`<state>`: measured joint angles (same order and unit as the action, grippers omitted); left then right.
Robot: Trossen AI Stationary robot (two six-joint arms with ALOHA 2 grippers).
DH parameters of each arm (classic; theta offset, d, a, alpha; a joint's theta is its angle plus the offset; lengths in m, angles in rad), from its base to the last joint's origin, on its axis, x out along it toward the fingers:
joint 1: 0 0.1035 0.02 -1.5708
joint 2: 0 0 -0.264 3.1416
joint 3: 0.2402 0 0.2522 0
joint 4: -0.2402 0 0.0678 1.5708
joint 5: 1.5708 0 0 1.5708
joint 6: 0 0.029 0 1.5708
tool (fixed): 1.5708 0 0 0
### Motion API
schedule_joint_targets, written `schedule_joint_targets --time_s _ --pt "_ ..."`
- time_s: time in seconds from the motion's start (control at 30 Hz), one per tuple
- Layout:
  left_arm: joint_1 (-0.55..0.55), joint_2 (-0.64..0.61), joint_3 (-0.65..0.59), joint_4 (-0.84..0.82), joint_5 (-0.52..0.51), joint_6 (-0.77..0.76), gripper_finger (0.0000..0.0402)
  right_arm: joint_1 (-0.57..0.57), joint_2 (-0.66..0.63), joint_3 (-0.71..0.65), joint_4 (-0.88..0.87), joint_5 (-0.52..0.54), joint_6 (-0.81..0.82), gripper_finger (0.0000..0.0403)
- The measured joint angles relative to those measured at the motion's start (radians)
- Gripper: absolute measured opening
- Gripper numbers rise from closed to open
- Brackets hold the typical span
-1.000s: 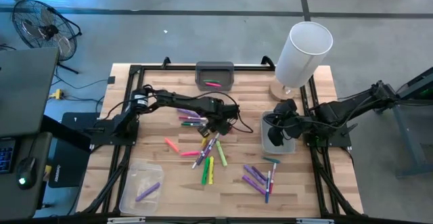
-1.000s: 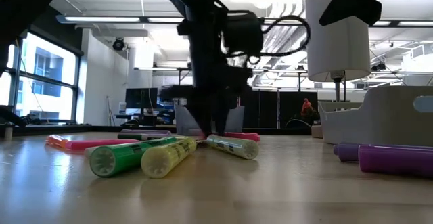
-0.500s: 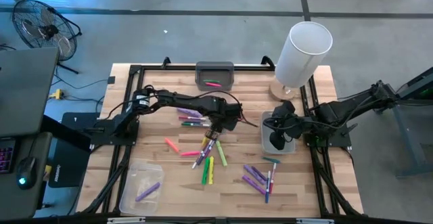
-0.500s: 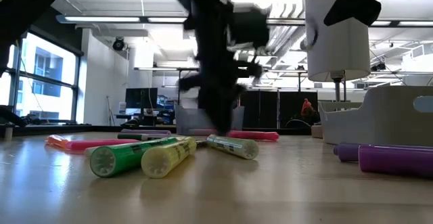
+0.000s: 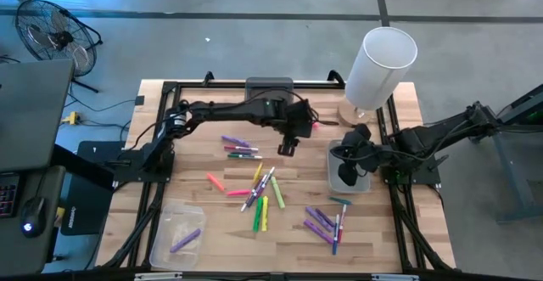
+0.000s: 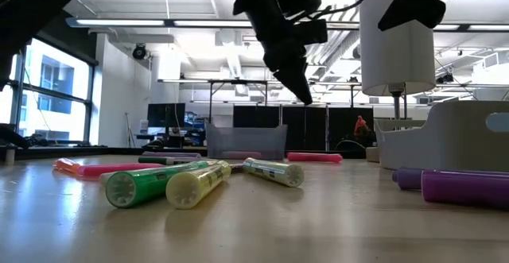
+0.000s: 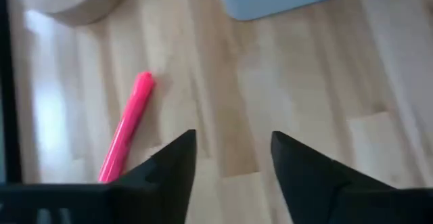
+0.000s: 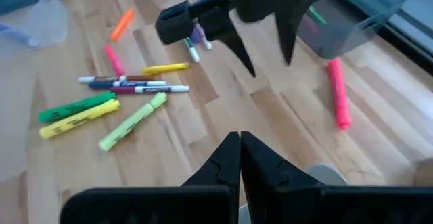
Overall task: Pick & Place Markers
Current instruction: Put the top purple highlighter pen into the transparent bin
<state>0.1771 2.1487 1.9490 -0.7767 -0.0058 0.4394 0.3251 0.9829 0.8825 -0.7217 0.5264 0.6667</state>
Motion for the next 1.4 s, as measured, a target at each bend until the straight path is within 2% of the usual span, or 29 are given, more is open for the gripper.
schedule_joint_targets --time_s 0.13,0.23,0.33,0.43,0.57,0.63,0.73,0.8,0.9,0.97,1.03,1.13,1.2,1.27,1.33,1.4 --pt "0.008 0.0 0.0 0.004 -0.009 -0.058 0.0231 -0.035 -0.003 0.0 -0.003 0.007 0.005 0.0" --pt "0.006 -0.022 0.0 -0.052 0.011 -0.171 0.0237 -0.061 -0.002 0.0 -0.003 0.006 0.004 0.0" --pt "0.006 -0.042 0.006 -0.085 0.082 -0.233 0.0226 -0.08 -0.002 0.0 -0.003 0.005 -0.012 0.0" --pt "0.006 -0.05 -0.003 -0.185 0.14 -0.268 0.0204 -0.094 -0.002 0.0 0.0 -0.006 -0.034 0.0" --pt "-0.002 -0.079 -0.027 -0.182 0.153 -0.362 0.0162 -0.103 -0.002 0.0 0.0 -0.029 -0.045 0.0" --pt "-0.014 -0.108 -0.079 -0.201 0.142 -0.409 0.0134 -0.103 -0.002 0.0 0.0 -0.041 -0.046 0.0" --pt "-0.052 -0.131 -0.149 -0.138 0.118 -0.484 0.0084 -0.103 -0.002 0.0 -0.001 -0.076 -0.047 0.0" --pt "-0.086 -0.178 -0.221 -0.172 0.104 -0.534 0.0047 -0.102 -0.002 0.0 -0.003 -0.099 -0.048 0.0" --pt "-0.149 -0.212 -0.3 -0.044 0.09 -0.621 0.0008 -0.103 -0.002 0.0 -0.007 -0.125 -0.071 0.0" --pt "-0.199 -0.248 -0.372 -0.088 0.066 -0.695 0.0012 -0.102 -0.002 0.0 -0.007 -0.141 -0.088 0.0" --pt "-0.25 -0.252 -0.41 0.015 0.041 -0.769 0.0015 -0.102 -0.001 0.0 -0.007 -0.155 -0.107 0.0" --pt "-0.331 -0.308 -0.497 -0.04 0.013 -0.863 0.0004 -0.102 0.0 -0.002 -0.006 -0.16 -0.125 0.0" --pt "-0.38 -0.337 -0.54 0.039 -0.013 -0.919 0.0003 -0.102 0.0 -0.012 -0.004 -0.16 -0.126 0.0" --pt "-0.425 -0.378 -0.606 0.036 -0.038 -0.982 0.0002 -0.102 0.001 -0.028 0.014 -0.167 -0.117 0.0" --pt "-0.467 -0.436 -0.676 0.008 -0.073 -1.033 0.0001 -0.102 0.001 -0.052 0.052 -0.209 -0.078 0.0" --pt "-0.494 -0.505 -0.74 0.065 -0.111 -1.087 0.0001 -0.102 0.001 -0.081 0.106 -0.29 -0.044 0.0"
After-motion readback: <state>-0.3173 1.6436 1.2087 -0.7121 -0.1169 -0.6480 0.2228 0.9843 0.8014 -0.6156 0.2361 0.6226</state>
